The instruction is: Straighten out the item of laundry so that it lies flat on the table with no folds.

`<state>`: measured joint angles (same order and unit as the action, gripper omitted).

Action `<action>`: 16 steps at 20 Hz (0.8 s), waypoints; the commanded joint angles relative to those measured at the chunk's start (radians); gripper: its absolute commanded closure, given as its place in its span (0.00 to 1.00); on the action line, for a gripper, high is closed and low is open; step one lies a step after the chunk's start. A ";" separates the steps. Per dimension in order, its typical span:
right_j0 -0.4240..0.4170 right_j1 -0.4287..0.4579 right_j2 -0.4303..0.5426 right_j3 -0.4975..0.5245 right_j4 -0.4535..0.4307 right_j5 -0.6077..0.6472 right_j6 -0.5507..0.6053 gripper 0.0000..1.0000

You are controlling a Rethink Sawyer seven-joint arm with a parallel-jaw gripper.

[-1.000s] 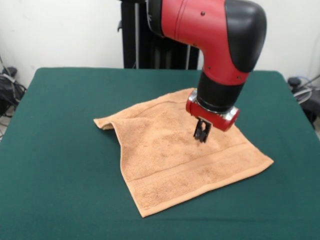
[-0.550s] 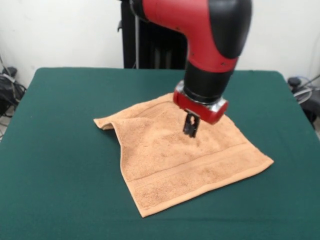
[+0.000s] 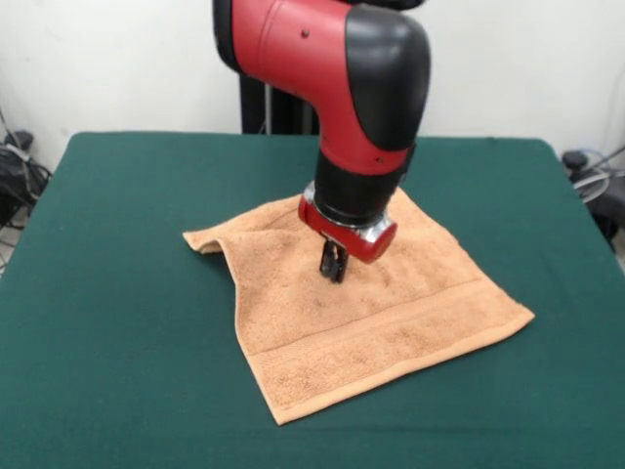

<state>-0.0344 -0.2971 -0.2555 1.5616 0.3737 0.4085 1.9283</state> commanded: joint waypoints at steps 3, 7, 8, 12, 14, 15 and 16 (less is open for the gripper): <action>-0.022 0.086 0.168 0.028 -0.066 -0.085 0.063 1.00; -0.037 0.079 0.184 0.040 -0.075 -0.118 0.061 1.00; -0.040 0.079 0.187 0.041 -0.077 -0.118 0.060 1.00; -0.039 0.086 0.189 0.034 -0.085 -0.127 0.078 1.00; -0.037 0.086 0.189 0.032 -0.085 -0.126 0.087 1.00; -0.034 0.083 0.188 0.030 -0.085 -0.122 0.092 1.00; -0.027 0.083 0.184 0.026 -0.082 -0.115 0.099 1.00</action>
<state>-0.0586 -0.2916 -0.2226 1.5625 0.3279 0.3834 1.9283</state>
